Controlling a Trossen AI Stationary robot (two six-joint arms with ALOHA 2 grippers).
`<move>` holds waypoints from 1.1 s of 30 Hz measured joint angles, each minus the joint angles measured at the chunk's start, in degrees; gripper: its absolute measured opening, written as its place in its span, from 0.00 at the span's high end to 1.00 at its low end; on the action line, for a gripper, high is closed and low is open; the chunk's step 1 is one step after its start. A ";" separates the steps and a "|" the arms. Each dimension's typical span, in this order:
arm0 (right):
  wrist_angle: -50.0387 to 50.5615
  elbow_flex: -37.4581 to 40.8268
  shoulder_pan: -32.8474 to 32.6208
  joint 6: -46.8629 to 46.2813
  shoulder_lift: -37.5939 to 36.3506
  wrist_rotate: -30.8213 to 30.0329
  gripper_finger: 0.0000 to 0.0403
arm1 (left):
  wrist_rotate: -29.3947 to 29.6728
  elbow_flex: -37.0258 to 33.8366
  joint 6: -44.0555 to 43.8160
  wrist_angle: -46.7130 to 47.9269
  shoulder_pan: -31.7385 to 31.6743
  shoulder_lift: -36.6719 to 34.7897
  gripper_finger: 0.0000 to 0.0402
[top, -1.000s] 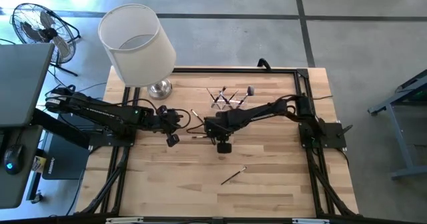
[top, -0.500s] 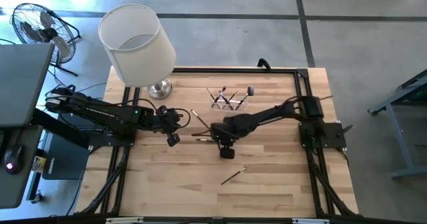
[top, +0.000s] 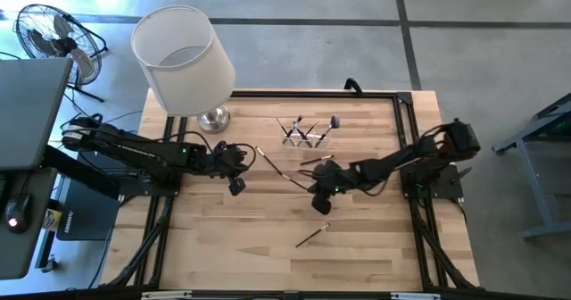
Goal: Put items in baskets/containers
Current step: Put the lash brush into the transparent organizer
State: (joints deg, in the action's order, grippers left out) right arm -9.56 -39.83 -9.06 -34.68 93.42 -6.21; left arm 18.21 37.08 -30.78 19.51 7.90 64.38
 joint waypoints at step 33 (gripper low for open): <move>-56.61 6.28 -1.81 12.68 -2.46 -12.35 1.00 | 1.96 -0.02 -0.33 -64.64 -0.04 10.53 0.39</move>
State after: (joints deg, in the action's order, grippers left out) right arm -66.18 -33.55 -10.87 -21.99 90.96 -18.56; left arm 20.16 37.06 -31.11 -45.13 7.86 74.91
